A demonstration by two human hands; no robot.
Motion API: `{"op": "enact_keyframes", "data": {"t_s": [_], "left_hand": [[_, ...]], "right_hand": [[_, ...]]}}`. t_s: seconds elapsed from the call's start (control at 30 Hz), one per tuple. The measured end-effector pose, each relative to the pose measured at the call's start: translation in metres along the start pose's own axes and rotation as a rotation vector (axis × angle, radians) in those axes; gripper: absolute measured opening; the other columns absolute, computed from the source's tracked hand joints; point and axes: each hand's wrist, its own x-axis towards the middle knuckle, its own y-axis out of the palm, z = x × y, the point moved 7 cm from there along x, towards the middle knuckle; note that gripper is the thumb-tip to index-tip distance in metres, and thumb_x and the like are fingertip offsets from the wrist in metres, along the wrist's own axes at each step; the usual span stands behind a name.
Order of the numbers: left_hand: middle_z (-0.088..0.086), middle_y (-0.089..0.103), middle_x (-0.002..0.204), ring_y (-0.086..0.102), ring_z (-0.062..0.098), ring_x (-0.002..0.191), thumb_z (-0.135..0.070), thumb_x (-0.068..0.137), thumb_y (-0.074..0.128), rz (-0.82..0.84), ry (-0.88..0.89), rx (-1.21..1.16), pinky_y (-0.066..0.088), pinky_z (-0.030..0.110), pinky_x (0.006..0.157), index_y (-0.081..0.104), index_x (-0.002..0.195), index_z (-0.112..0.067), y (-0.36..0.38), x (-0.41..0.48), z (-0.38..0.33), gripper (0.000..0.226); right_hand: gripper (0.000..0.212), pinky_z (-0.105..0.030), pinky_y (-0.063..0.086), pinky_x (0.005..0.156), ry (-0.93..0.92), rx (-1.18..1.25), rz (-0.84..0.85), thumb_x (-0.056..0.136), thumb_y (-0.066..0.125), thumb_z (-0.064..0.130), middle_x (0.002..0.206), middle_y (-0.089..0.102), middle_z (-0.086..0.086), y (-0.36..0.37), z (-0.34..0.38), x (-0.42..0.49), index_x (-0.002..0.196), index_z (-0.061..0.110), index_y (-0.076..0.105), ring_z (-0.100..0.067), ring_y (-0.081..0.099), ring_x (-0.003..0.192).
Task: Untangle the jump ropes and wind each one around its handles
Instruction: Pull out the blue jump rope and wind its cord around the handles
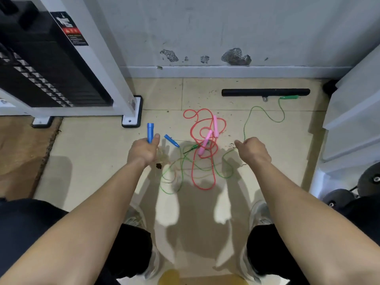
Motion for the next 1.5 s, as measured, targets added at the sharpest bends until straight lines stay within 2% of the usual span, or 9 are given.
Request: {"op": "enact_keyframes", "data": {"t_s": [0.23, 0.33, 0.43, 0.6, 0.8, 1.07, 1.2, 1.3, 1.5], "left_hand": [[0.008, 0.067, 0.082, 0.067, 0.033, 0.081, -0.054, 0.095, 0.048, -0.254, -0.204, -0.292, 0.053, 0.039, 0.072, 0.067, 0.091, -0.009, 0.005, 0.061, 0.039, 0.049], [0.003, 0.066, 0.075, 0.067, 0.031, 0.069, -0.054, 0.084, 0.057, -0.391, -0.200, -0.507, 0.060, 0.047, 0.078, 0.060, 0.077, -0.020, 0.010, 0.086, 0.049, 0.035], [0.004, 0.065, 0.072, 0.059, 0.023, 0.057, -0.043, 0.089, 0.065, -0.366, -0.247, -0.621, 0.060, 0.038, 0.072, 0.057, 0.076, -0.020, 0.029, 0.105, 0.053, 0.028], [0.004, 0.062, 0.062, 0.056, 0.020, 0.052, -0.047, 0.090, 0.062, -0.176, -0.271, -0.441, 0.047, 0.032, 0.061, 0.055, 0.080, -0.011, 0.078, 0.131, 0.065, 0.038], [0.004, 0.059, 0.071, 0.055, 0.023, 0.062, -0.049, 0.098, 0.043, -0.153, -0.373, -0.467, 0.046, 0.034, 0.065, 0.049, 0.082, -0.015, 0.113, 0.147, 0.097, 0.038], [0.004, 0.061, 0.059, 0.051, 0.021, 0.043, -0.023, 0.091, 0.067, 0.023, -0.445, -0.737, 0.044, 0.024, 0.047, 0.059, 0.082, -0.006, 0.145, 0.160, 0.115, 0.021], [0.013, 0.056, 0.079, 0.051, 0.027, 0.060, -0.027, 0.093, 0.070, 0.095, -0.363, -0.775, 0.049, 0.021, 0.051, 0.064, 0.093, -0.007, 0.139, 0.158, 0.101, 0.022], [0.005, 0.071, 0.092, 0.068, 0.017, 0.071, -0.028, 0.099, 0.062, 0.216, -0.232, -0.906, 0.055, 0.022, 0.065, 0.069, 0.114, -0.014, 0.123, 0.147, 0.056, 0.021], [-0.004, 0.069, 0.088, 0.062, 0.007, 0.067, -0.031, 0.101, 0.057, 0.379, -0.012, -0.897, 0.053, 0.022, 0.068, 0.069, 0.115, -0.018, 0.066, 0.099, -0.038, 0.022]], "right_hand": [[0.039, -0.035, 0.041, 0.078, 0.223, -0.186, -0.049, 0.101, 0.046, 0.043, 0.116, 0.066, -0.013, 0.040, -0.049, 0.049, 0.114, 0.011, 0.064, -0.033, 0.063, 0.103], [0.038, -0.038, 0.044, 0.084, 0.277, -0.265, -0.050, 0.102, 0.045, 0.038, 0.120, 0.065, -0.015, 0.054, -0.066, 0.068, 0.119, 0.010, 0.064, -0.035, 0.062, 0.111], [0.036, -0.040, 0.044, 0.090, 0.262, -0.408, -0.012, 0.101, 0.043, 0.031, 0.126, 0.058, -0.014, 0.077, -0.071, 0.084, 0.125, 0.013, 0.061, -0.035, 0.050, 0.122], [0.038, -0.042, 0.038, 0.093, -0.101, -0.520, -0.108, 0.097, 0.040, 0.028, 0.130, 0.051, -0.012, 0.123, 0.008, 0.098, 0.127, 0.014, 0.058, -0.035, 0.040, 0.121], [0.038, -0.040, 0.046, 0.094, -0.603, -0.329, 0.085, 0.098, 0.048, 0.018, 0.130, 0.057, -0.007, 0.221, 0.140, 0.116, 0.133, 0.024, 0.061, -0.030, 0.051, 0.120], [0.028, -0.036, 0.041, 0.074, -0.572, -0.511, 0.261, 0.092, 0.056, 0.013, 0.112, 0.063, -0.004, 0.320, 0.187, 0.141, 0.119, 0.016, 0.054, -0.029, 0.062, 0.098], [0.014, -0.037, 0.053, 0.086, -0.518, -0.003, 0.451, 0.088, 0.067, 0.022, 0.097, 0.069, 0.001, 0.304, 0.187, 0.135, 0.102, 0.021, 0.064, -0.023, 0.067, 0.095], [0.013, -0.028, 0.056, 0.083, -0.603, 0.256, 0.539, 0.084, 0.074, 0.016, 0.085, 0.076, 0.003, 0.255, 0.199, 0.107, 0.097, 0.016, 0.076, -0.011, 0.073, 0.084], [0.025, -0.022, 0.053, 0.068, -0.540, 0.587, 0.438, 0.077, 0.085, 0.014, 0.073, 0.068, 0.002, 0.140, 0.204, 0.055, 0.089, 0.015, 0.063, -0.006, 0.068, 0.067]]}}
